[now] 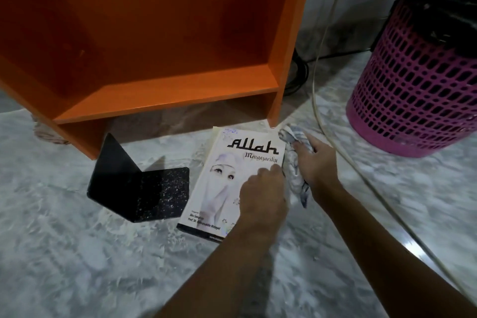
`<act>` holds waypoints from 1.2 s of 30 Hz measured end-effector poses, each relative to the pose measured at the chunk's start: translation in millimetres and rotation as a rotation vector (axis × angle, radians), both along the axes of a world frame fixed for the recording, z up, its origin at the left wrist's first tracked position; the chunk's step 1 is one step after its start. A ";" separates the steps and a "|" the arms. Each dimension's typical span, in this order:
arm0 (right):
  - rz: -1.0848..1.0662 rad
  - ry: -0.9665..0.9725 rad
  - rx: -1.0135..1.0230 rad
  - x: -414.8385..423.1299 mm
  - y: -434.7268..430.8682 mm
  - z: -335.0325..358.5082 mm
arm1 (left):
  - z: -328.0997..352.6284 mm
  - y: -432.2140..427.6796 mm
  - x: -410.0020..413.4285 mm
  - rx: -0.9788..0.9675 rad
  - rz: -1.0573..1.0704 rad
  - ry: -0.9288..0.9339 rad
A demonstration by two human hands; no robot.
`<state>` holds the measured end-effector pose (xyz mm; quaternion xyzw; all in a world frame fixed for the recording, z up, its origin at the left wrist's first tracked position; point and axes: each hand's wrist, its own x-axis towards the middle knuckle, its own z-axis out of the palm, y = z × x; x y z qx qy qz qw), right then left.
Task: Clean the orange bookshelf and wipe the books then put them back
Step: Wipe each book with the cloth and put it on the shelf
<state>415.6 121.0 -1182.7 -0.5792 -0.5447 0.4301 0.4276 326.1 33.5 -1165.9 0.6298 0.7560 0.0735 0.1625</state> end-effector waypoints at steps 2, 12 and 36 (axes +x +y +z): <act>0.055 -0.073 0.016 3.8 0.8 -6.6 | -8.4 -1.3 -10.9 -0.038 -0.005 -0.101; 0.374 -0.358 0.548 -12.2 -51.8 -3.3 | -25.2 -22.4 -128.4 0.173 0.504 -0.276; 0.308 -0.411 0.104 -61.2 52.4 -7.8 | -21.8 -57.7 -173.9 -0.396 0.693 -1.049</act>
